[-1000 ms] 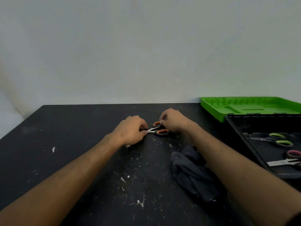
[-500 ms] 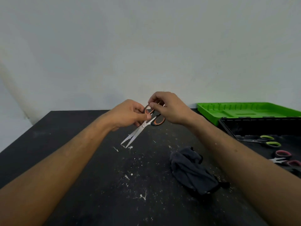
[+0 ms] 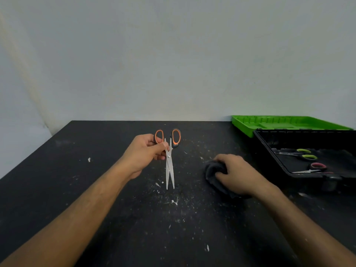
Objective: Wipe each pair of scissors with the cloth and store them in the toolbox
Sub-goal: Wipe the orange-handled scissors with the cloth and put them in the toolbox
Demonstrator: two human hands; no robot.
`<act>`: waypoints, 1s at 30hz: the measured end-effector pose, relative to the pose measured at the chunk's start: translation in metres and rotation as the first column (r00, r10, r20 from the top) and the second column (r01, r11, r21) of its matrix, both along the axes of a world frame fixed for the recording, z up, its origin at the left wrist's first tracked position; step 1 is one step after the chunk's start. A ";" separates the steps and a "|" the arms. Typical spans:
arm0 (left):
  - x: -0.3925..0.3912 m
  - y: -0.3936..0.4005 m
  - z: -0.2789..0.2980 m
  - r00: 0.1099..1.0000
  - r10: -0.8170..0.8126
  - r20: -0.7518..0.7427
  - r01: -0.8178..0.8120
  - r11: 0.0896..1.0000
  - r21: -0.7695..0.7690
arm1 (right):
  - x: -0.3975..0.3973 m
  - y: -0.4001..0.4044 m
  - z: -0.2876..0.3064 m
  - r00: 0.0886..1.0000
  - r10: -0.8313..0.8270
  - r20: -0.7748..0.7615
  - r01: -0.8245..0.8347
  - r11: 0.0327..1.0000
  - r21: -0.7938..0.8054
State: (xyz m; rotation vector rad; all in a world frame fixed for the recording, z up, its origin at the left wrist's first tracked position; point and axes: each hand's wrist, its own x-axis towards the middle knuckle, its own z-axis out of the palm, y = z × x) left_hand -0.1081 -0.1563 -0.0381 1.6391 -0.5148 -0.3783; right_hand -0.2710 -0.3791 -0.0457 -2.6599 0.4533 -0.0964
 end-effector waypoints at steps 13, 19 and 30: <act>-0.015 0.002 -0.020 0.966 0.178 -0.186 -0.218 0.949 -0.227 | 0.055 0.070 -0.002 0.780 -0.050 0.624 -0.224 0.908 0.354; -0.024 -0.004 -0.025 0.912 0.197 -0.361 -0.318 0.893 -0.318 | 0.061 0.097 -0.034 0.853 0.084 0.515 -0.164 0.980 0.112; -0.023 -0.007 -0.026 0.847 0.277 -0.454 -0.465 0.800 -0.380 | 0.045 0.112 -0.058 0.875 0.229 0.426 -0.044 0.915 -0.402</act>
